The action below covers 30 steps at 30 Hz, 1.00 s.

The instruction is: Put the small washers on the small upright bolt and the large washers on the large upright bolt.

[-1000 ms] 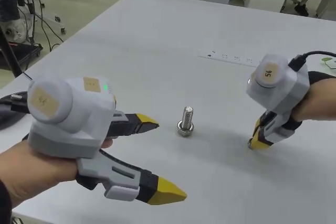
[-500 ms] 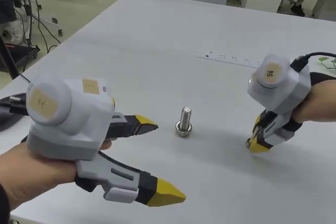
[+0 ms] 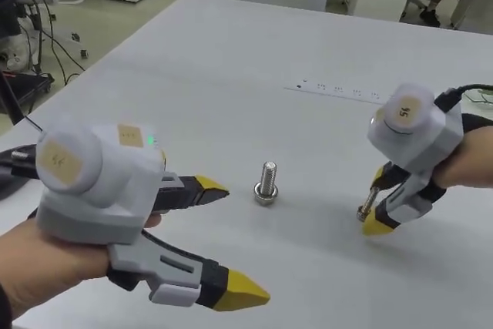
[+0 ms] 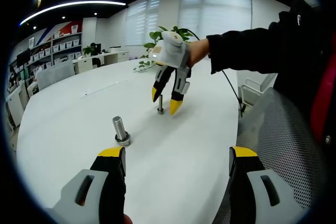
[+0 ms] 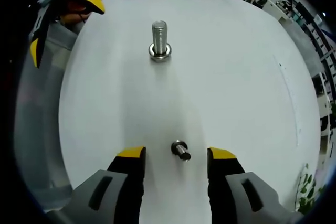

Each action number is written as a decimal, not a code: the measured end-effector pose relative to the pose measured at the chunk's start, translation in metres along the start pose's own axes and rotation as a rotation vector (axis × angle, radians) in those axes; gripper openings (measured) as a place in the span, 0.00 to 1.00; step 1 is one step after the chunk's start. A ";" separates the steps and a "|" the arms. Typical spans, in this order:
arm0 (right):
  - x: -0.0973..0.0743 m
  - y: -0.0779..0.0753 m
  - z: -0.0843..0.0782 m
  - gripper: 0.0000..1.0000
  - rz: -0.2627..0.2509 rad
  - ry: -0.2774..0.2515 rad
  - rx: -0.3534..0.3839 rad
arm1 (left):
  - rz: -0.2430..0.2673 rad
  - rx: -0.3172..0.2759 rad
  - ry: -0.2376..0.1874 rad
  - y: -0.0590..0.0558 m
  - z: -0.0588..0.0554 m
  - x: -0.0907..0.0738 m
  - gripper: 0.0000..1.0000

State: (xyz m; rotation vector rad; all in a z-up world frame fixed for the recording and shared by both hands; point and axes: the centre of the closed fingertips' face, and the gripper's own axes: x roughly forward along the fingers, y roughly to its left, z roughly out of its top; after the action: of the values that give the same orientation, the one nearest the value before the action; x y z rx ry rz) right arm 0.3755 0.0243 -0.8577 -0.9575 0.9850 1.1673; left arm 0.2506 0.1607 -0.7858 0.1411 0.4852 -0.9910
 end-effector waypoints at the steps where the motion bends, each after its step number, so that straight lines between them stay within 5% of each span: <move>1: 0.000 0.001 0.002 0.50 0.001 -0.015 0.002 | 0.000 0.000 0.000 0.000 0.000 0.000 0.81; 17: -0.010 0.004 0.008 0.75 -0.077 -0.150 0.053 | -0.015 0.005 -0.002 -0.003 0.002 0.001 0.81; 30: -0.034 0.012 0.019 0.77 -0.138 -0.291 0.118 | -0.025 0.007 0.000 -0.004 0.003 0.001 0.81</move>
State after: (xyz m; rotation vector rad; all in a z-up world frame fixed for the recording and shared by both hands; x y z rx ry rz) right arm 0.3619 0.0349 -0.8209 -0.7260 0.7335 1.0838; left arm 0.2488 0.1569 -0.7835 0.1413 0.4845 -1.0170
